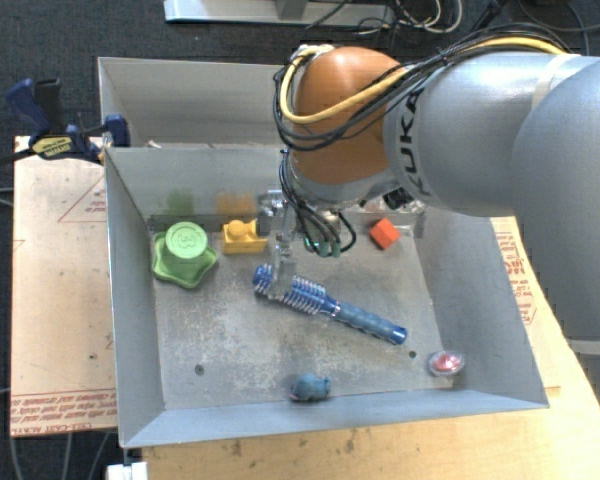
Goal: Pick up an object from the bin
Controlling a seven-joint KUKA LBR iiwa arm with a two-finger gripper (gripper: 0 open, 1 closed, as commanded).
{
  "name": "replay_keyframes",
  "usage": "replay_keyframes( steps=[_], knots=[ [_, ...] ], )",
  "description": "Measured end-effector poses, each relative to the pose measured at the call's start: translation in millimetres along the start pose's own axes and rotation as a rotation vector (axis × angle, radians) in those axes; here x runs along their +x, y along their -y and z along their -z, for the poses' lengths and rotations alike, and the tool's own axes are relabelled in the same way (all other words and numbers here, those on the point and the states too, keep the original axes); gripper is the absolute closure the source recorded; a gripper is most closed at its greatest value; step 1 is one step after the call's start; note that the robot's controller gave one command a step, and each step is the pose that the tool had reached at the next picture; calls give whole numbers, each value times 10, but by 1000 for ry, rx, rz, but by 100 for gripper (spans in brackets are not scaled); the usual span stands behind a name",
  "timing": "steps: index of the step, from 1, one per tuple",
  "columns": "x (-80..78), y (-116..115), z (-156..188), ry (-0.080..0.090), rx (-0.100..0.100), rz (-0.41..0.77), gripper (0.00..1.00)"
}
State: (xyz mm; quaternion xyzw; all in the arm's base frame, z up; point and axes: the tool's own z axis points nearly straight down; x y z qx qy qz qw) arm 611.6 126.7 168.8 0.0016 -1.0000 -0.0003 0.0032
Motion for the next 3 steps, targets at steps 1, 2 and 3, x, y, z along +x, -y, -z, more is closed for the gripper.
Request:
replay_keyframes(
  steps=[1,2,3],
  knots=[
    [111,678,-1025,1,1,-217,0],
    [208,598,-685,9,-2,-590,0],
    [249,522,-579,7,-3,-655,0]
  ],
)
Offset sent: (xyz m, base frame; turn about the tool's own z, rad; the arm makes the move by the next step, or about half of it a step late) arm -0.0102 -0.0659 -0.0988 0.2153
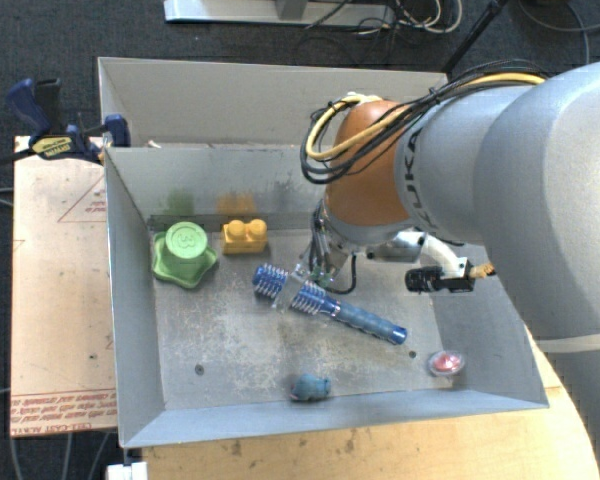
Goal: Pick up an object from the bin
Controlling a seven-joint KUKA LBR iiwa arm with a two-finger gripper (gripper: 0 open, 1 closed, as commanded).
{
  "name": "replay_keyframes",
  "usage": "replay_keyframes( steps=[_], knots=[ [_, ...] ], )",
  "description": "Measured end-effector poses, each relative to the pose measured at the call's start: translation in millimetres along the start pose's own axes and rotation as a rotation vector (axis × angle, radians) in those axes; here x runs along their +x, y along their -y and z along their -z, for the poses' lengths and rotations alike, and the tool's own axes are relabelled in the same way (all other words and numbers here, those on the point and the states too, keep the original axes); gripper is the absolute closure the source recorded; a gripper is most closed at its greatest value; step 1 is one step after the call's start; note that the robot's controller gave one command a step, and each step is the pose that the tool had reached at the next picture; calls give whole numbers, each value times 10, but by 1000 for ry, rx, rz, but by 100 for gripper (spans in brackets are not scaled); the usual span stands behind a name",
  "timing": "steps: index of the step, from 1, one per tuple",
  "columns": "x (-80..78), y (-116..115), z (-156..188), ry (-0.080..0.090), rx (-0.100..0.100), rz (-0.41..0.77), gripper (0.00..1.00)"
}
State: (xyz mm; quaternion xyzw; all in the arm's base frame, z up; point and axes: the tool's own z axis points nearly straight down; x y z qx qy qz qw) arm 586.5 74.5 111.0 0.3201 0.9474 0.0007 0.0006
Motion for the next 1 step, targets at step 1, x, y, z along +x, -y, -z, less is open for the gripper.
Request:
replay_keyframes(
  steps=[1],
  knots=[
    [78,27,-429,-3,2,-126,0]
  ],
)
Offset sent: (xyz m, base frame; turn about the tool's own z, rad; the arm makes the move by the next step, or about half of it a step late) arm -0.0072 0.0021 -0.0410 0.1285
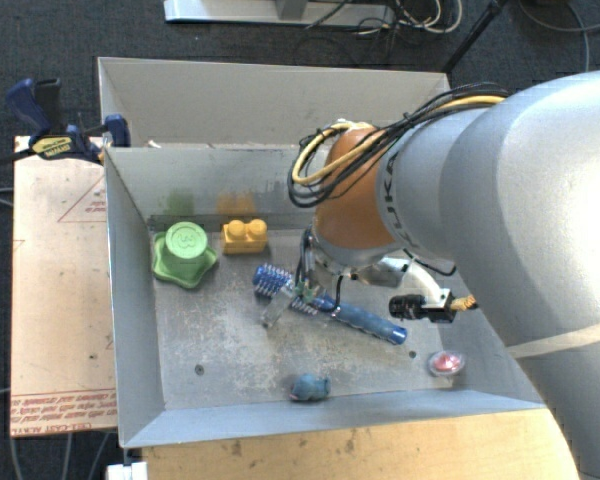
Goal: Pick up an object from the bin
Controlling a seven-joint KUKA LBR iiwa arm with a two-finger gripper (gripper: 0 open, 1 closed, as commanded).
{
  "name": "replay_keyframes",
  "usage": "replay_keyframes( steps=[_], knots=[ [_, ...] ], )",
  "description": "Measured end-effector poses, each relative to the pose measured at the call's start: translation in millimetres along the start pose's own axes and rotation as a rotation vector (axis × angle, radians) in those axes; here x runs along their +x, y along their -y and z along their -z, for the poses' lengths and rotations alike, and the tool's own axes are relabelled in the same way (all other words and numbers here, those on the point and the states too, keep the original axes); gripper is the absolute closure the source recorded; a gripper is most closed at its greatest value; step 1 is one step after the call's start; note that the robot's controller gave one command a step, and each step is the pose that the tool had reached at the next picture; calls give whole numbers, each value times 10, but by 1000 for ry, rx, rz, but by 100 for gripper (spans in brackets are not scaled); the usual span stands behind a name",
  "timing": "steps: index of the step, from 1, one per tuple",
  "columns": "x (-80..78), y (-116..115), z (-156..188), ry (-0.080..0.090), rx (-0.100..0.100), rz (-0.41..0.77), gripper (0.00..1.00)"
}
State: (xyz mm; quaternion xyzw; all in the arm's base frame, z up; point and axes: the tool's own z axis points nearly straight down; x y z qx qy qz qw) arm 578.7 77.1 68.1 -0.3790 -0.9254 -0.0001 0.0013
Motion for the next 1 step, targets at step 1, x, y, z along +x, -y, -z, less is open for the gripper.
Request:
replay_keyframes(
  steps=[1],
  knots=[
    [-3,-4,1,2,-2,1,0]
  ],
)
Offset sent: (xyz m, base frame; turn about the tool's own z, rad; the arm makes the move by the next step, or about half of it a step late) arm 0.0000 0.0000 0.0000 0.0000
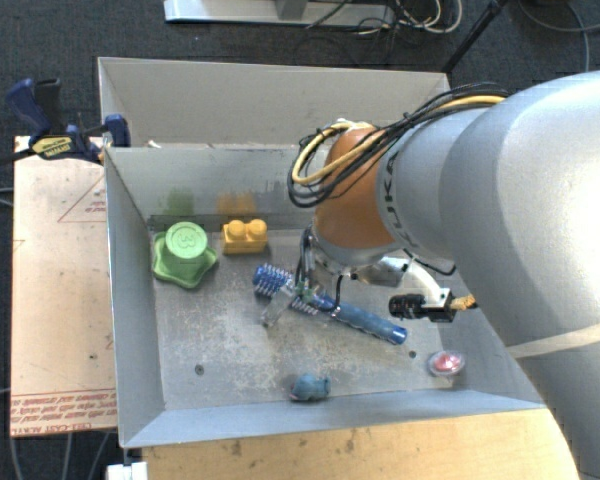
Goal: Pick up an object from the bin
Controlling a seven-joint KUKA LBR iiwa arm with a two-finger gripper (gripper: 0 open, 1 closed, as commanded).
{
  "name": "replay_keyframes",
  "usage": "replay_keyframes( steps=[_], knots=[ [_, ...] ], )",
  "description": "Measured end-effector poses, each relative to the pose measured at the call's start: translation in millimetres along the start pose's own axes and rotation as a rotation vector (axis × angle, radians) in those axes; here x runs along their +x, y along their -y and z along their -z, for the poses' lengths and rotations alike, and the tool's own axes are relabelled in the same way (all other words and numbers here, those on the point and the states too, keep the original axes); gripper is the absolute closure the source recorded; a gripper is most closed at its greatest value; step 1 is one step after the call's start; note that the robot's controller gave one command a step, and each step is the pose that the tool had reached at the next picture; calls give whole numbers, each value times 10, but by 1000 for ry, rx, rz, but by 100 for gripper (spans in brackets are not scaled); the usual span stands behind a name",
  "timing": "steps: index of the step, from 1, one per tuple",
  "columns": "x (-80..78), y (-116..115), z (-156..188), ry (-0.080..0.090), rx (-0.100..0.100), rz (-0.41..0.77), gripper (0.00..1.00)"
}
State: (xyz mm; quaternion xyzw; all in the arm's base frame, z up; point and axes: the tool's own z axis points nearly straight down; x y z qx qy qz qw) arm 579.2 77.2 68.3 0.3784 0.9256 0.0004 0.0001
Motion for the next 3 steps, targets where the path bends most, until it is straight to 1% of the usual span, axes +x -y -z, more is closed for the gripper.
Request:
replay_keyframes(
  steps=[1,2,3],
  knots=[
    [-4,-3,4,2,-2,0,100],
    [-6,-8,356,1,-2,3,100],
    [-12,-21,974,3,-3,7,100]
  ],
)
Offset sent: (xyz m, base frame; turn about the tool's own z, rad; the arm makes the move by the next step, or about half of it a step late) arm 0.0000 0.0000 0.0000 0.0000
